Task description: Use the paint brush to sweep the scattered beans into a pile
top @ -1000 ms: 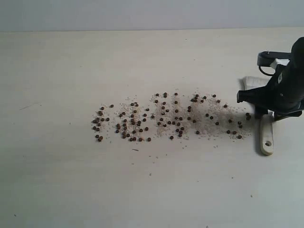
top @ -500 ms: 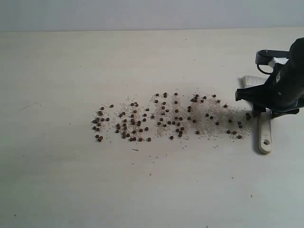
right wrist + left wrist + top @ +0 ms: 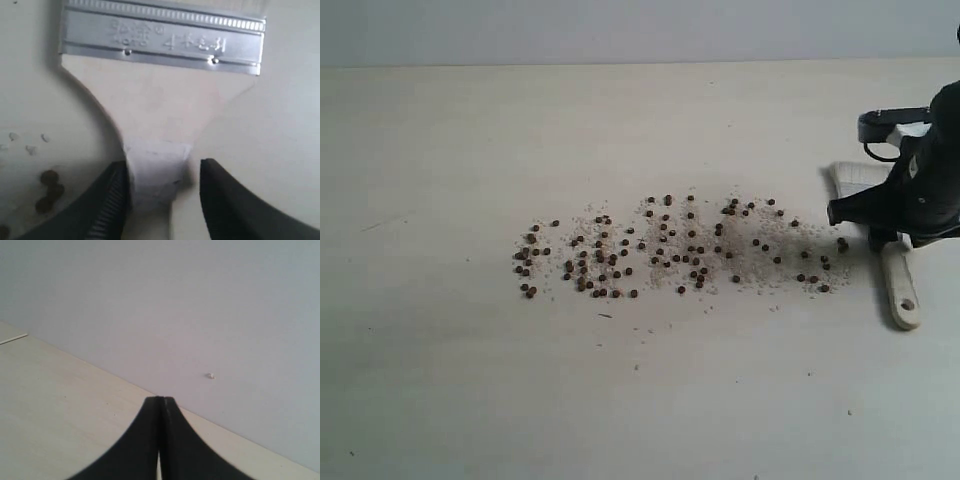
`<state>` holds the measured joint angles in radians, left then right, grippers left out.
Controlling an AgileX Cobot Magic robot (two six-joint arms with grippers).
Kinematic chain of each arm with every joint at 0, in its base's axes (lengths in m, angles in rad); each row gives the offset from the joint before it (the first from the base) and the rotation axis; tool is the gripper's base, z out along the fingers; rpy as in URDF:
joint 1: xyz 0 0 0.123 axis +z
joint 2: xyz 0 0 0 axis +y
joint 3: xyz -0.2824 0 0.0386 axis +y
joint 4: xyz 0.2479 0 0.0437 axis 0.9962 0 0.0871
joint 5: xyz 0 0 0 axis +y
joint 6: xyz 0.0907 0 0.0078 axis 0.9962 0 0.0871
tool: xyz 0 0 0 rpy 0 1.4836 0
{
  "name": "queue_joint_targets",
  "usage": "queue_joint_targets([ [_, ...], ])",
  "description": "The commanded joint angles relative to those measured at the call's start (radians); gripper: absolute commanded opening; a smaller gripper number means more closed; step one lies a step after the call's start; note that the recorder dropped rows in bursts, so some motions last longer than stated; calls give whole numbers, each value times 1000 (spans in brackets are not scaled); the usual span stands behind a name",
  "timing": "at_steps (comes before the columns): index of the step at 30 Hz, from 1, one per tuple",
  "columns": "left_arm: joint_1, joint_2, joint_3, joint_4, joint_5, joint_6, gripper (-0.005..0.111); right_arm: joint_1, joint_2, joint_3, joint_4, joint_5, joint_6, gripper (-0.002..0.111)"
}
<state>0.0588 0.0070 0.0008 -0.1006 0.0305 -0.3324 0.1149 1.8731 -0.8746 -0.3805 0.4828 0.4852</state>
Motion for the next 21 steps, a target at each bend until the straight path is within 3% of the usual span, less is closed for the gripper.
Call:
queue_joint_targets([
  [1, 2, -4, -1, -7, 0, -2, 0, 1, 7, 7, -33, 35, 19, 46],
  [12, 2, -4, -1, -7, 0, -2, 0, 1, 56, 7, -37, 18, 101, 43],
  [15, 2, -4, -1, -7, 0, -2, 0, 1, 61, 7, -37, 20, 101, 29],
  [17, 2, -4, -1, -7, 0, -2, 0, 1, 61, 7, -40, 26, 99, 12],
  [19, 2, -4, -1, -7, 0, -2, 0, 1, 61, 7, -40, 30, 89, 1],
  [21, 2, -4, -1, -7, 0, -2, 0, 1, 61, 7, -40, 30, 81, 0],
])
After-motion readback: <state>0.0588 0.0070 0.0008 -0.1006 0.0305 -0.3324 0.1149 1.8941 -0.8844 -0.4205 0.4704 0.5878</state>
